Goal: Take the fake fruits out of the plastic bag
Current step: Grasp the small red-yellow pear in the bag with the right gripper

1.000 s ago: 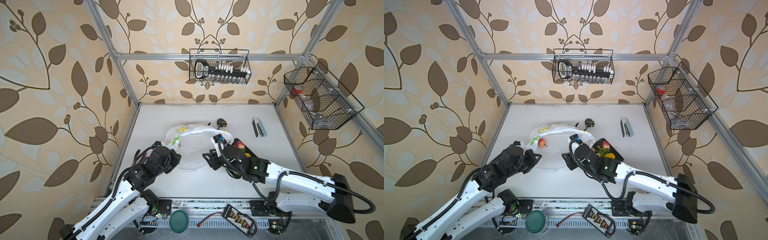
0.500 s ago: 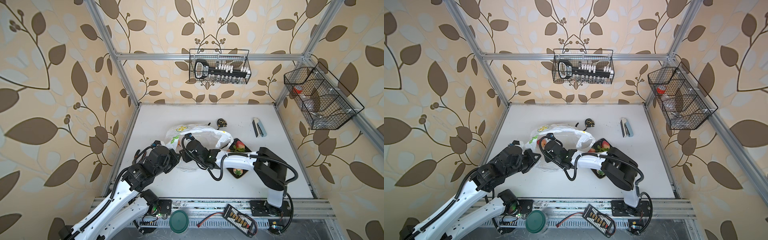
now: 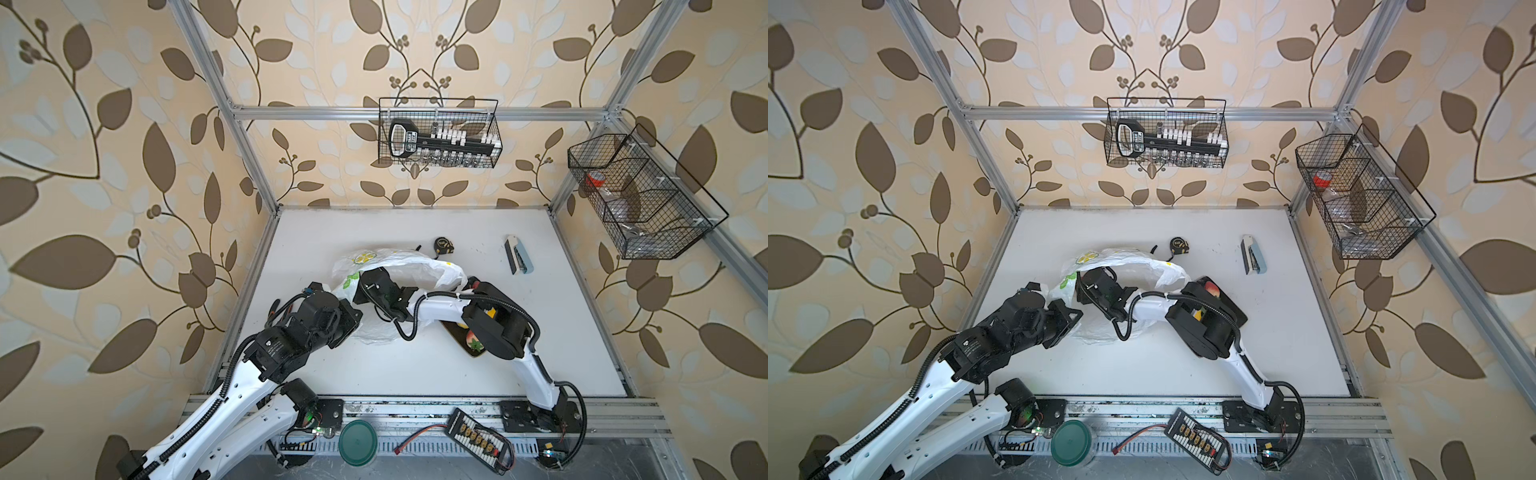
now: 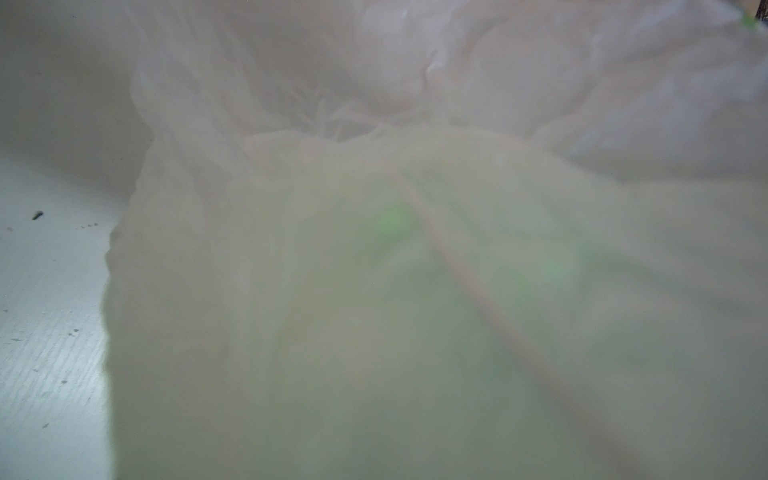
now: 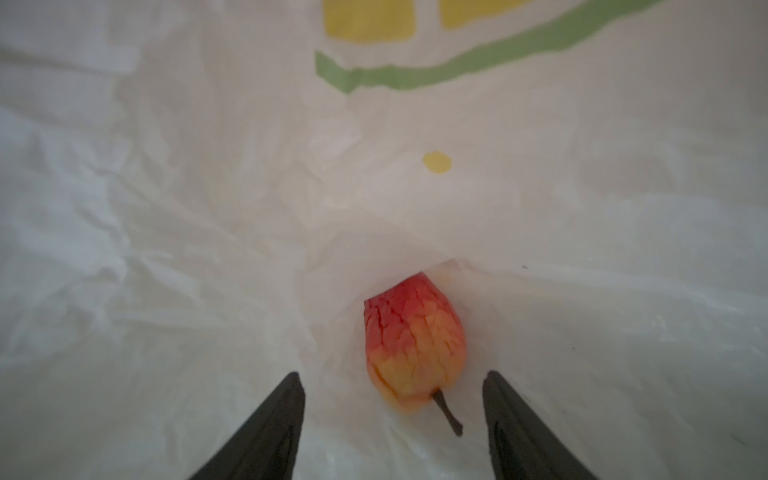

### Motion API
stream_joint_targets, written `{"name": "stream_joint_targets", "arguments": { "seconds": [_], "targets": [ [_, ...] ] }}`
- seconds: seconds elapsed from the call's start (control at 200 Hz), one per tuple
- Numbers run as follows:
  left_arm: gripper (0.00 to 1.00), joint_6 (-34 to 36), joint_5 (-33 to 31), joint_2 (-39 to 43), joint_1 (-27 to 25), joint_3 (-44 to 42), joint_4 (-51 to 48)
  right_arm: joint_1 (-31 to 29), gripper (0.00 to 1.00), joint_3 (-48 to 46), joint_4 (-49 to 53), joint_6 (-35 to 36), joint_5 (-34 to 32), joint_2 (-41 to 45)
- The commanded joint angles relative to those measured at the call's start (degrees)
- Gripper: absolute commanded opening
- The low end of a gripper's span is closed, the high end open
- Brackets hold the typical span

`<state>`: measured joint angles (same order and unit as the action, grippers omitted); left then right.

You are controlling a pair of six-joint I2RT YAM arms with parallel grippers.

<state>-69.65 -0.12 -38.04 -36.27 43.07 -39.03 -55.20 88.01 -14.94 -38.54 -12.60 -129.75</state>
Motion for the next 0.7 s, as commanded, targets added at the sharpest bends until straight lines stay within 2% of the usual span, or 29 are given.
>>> {"name": "stream_joint_targets", "arguments": {
  "seconds": [0.0,0.39,0.52,0.695],
  "targets": [
    [0.00,-0.6,0.8,-0.2,0.4,2.8,0.0,0.1,0.69,4.3,-0.7,1.1,0.2,-3.7],
    [0.00,-0.6,1.5,-0.9,0.5,3.1,0.0,0.1,0.65,14.8,5.9,1.3,-4.0,-12.9],
    [0.00,-0.5,1.5,-0.7,0.5,3.0,-0.1,0.0,0.56,14.8,6.4,1.7,-4.6,-12.7],
    [0.00,-1.0,0.9,-0.3,0.5,2.4,0.0,-0.1,0.42,10.8,4.1,3.6,-4.6,-8.3]
  ]
}}
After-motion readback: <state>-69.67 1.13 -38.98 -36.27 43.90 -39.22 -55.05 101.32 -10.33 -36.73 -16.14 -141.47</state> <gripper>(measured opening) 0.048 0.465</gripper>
